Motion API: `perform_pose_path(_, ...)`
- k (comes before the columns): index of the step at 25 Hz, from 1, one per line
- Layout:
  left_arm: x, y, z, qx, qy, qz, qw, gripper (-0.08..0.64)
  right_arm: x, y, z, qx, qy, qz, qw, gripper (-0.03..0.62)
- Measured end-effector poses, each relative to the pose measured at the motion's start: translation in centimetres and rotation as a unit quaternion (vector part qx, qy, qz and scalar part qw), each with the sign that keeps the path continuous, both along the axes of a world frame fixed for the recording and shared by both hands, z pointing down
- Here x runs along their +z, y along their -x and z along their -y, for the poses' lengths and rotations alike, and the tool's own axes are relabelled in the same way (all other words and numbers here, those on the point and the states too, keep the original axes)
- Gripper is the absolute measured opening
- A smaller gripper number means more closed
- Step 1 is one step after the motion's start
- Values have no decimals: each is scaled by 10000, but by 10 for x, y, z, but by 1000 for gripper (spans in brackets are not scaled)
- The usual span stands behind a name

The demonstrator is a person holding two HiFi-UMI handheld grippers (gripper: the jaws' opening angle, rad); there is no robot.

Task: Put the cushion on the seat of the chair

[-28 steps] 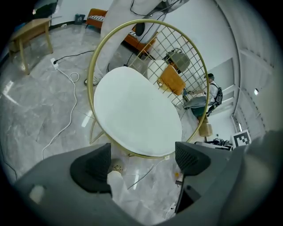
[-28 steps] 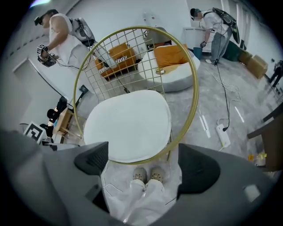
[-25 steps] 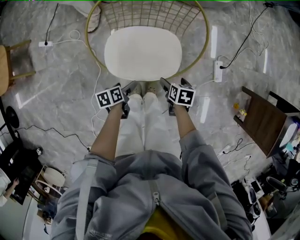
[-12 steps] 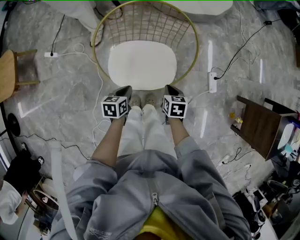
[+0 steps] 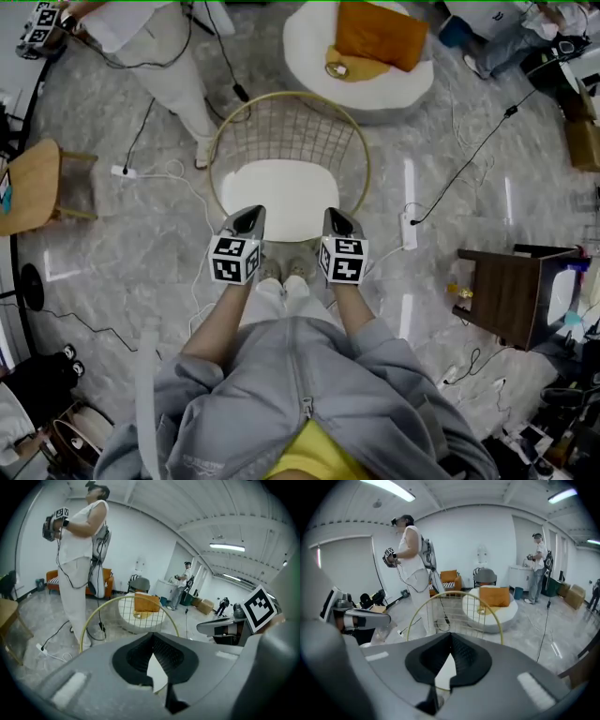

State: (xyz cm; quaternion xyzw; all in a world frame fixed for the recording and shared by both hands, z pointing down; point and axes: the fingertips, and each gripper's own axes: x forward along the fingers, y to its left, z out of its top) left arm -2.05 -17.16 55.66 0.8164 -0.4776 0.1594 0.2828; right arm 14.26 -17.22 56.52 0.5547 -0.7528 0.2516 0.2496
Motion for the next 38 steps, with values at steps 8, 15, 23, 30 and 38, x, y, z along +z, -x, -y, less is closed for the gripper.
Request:
perform_pose_path(8,-124,7,4,-109,-1220,23,9925,6,-126,9,1,-118,-1296,161,9914,0)
perform_pose_path(15,-223,15,6,-353,-2305,86,9724,6,-219,20,8,-198,-2289,259,9729,0)
perform_pose_path(23,-285,18,5,-500,-2942,118,9544,6,-290,33,3,-499,-3231,203,9448,-1)
perform_pose_path(30,-298,16,2,-542,-3038,70,9512,6,-300,29,2,-546,-3379,248,9393,-2)
perform_pose_path(38,-303,9,-8,-537,-3180,219,9463,6,-305,17,-3,-503,-3411,295,9382,-2)
